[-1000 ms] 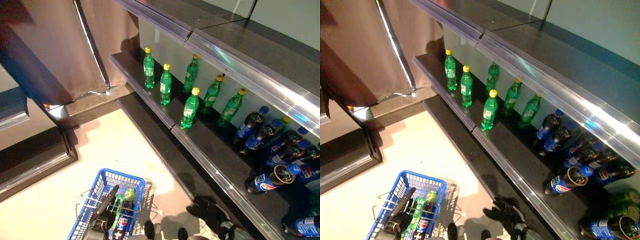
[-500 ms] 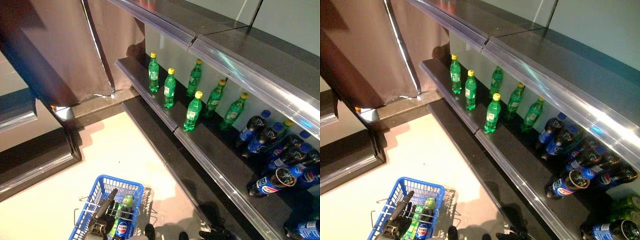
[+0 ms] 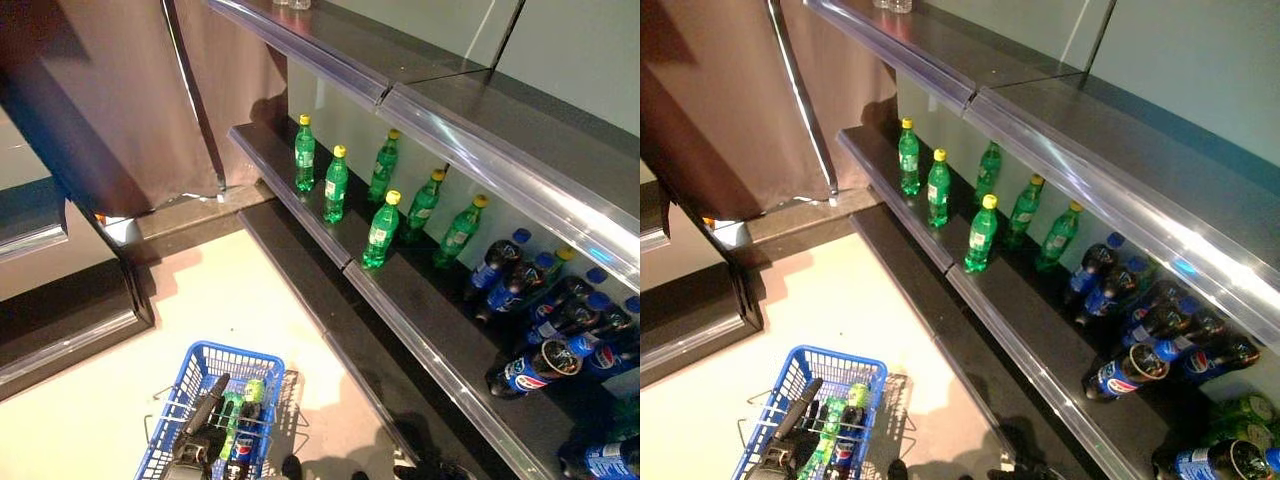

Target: Pick up the drink and place into the basket.

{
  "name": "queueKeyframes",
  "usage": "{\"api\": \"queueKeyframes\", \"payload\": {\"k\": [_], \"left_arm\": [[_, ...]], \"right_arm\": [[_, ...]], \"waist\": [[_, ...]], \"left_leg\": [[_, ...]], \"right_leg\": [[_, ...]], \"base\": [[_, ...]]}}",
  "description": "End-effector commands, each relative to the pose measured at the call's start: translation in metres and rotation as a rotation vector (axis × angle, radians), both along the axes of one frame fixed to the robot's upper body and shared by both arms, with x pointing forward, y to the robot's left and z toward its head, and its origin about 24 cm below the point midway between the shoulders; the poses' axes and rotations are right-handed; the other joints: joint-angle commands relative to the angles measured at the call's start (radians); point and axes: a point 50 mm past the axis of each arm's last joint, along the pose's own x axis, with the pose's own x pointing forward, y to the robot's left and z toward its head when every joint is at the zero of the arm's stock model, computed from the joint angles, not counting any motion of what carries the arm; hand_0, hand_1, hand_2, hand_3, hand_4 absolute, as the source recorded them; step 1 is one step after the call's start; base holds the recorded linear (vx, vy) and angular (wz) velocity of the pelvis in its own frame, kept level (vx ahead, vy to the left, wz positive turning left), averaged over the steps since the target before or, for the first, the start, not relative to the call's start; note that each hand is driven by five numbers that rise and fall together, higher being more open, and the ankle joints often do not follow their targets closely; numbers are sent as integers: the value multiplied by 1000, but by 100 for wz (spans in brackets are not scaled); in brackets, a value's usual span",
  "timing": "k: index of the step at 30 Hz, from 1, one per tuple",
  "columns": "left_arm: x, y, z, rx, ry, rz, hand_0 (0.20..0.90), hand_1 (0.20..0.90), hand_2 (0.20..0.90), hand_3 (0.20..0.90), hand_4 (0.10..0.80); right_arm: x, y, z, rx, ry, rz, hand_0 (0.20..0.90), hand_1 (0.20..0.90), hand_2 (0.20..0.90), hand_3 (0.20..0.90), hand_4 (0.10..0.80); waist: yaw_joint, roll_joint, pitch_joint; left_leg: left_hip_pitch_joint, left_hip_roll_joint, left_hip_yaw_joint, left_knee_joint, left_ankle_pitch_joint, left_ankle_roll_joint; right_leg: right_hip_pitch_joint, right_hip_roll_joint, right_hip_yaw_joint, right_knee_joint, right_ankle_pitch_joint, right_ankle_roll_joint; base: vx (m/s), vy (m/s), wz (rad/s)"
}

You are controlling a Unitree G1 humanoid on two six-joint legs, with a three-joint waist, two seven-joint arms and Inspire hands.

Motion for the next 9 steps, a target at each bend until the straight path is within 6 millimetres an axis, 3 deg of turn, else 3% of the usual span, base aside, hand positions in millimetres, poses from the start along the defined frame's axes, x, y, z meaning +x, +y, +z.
{"api": "queueKeyframes", "payload": {"k": [1, 9], "left_arm": [[83, 29, 71, 160, -530, -4, 300, 300, 300, 200, 100], [83, 32, 71, 153, -531, 2, 300, 300, 300, 200, 100]], "right_arm": [[-20, -29, 1, -88, 88, 18, 900, 900, 900, 900, 800], [-23, -28, 1, -89, 95, 27, 900, 900, 900, 900, 800]], "waist": [[25, 93, -170], [23, 94, -170]], "left_leg": [[62, -15, -116, 21, -169, -56], [64, -13, -118, 19, -168, -56]], "right_leg": [[-52, 40, -32, 10, 1, 4], [-50, 42, -30, 10, -1, 3]], "base": [[0, 0, 0], [0, 0, 0]]}}
